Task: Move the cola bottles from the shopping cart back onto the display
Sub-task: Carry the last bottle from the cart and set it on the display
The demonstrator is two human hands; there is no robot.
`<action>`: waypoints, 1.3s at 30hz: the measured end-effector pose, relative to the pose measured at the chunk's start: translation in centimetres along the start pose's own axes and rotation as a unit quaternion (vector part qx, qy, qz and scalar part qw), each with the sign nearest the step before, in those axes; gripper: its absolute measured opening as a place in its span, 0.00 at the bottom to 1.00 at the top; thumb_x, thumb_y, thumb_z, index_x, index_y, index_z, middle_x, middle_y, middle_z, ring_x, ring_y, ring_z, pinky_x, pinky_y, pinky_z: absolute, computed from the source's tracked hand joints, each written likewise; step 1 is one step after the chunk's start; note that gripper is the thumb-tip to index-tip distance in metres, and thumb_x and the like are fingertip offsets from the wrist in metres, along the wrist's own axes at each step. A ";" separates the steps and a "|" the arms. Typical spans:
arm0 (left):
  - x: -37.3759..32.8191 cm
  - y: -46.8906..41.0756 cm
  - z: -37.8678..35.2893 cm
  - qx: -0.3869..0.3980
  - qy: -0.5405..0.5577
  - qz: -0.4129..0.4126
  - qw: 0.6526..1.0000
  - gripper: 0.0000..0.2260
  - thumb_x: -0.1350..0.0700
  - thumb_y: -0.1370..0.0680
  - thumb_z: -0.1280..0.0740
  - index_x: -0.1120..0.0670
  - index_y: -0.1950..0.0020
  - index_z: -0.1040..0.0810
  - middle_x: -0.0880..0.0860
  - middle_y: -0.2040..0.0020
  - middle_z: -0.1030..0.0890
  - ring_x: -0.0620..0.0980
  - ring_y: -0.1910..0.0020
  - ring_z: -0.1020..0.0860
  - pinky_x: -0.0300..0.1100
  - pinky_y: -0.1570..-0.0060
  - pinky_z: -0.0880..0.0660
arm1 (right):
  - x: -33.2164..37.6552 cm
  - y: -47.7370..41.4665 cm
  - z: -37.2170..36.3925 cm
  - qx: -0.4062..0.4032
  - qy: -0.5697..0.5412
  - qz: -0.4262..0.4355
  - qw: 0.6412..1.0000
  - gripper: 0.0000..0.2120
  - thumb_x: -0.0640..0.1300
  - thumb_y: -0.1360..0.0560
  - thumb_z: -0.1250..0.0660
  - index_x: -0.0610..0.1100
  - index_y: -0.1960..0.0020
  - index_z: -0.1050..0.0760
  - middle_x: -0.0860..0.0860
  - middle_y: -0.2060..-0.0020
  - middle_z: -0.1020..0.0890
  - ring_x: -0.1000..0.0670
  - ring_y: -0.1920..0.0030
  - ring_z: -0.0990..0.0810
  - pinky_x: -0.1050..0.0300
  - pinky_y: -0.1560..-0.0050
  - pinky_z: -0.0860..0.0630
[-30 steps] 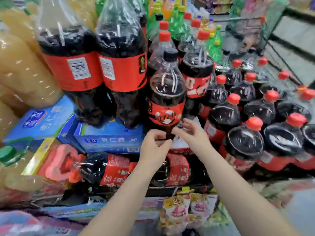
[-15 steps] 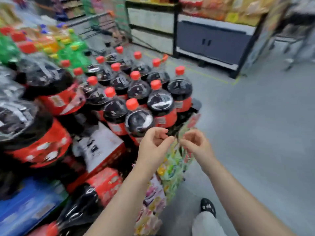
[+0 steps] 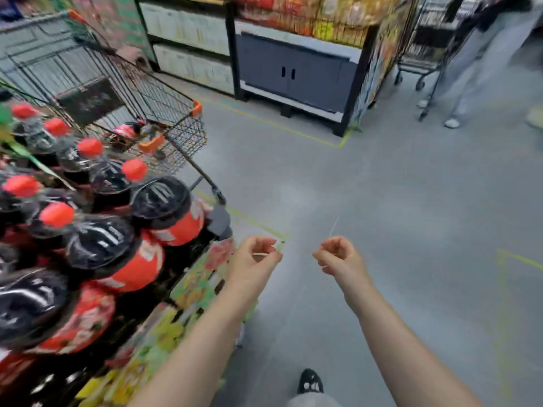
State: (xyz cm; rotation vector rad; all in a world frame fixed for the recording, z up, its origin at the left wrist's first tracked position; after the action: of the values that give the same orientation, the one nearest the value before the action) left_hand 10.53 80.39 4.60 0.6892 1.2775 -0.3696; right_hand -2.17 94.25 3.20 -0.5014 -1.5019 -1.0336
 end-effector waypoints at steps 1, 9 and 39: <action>-0.1 -1.0 -1.3 -0.007 0.003 0.005 1.000 0.11 0.64 0.28 0.29 0.49 0.57 0.25 0.49 0.62 0.23 0.48 0.66 0.25 0.42 0.64 0.28 | 0.5 -1.5 1.0 0.005 0.008 0.000 1.000 0.09 0.34 0.27 0.31 0.46 0.56 0.28 0.51 0.64 0.24 0.53 0.65 0.26 0.61 0.63 0.29; -0.9 -9.9 -5.9 -0.047 -0.002 0.058 0.997 0.07 0.61 0.24 0.33 0.48 0.56 0.25 0.49 0.59 0.22 0.51 0.59 0.23 0.47 0.54 0.25 | 2.8 -13.6 2.9 0.066 0.037 -0.048 0.996 0.07 0.39 0.25 0.31 0.48 0.53 0.28 0.51 0.59 0.23 0.53 0.63 0.23 0.61 0.61 0.28; -10.5 -49.9 9.1 -0.393 0.145 0.095 0.903 0.09 0.65 0.22 0.36 0.51 0.56 0.26 0.52 0.64 0.24 0.48 0.66 0.26 0.38 0.65 0.29 | 22.0 -59.9 -26.4 0.345 0.148 0.004 0.927 0.06 0.36 0.24 0.33 0.46 0.53 0.27 0.50 0.63 0.24 0.53 0.66 0.25 0.62 0.63 0.30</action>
State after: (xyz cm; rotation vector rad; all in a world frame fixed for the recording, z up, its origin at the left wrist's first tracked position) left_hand -15.95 35.87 2.61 0.1652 1.4760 0.4241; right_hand -39.84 36.38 2.86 0.1468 -1.4670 -0.4837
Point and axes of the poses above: each hand's wrist, its own y-axis away from the middle knuckle, its own z-axis out of the back of the hand, x = y × z, the point moved 7 cm from there along -y, towards the middle knuckle
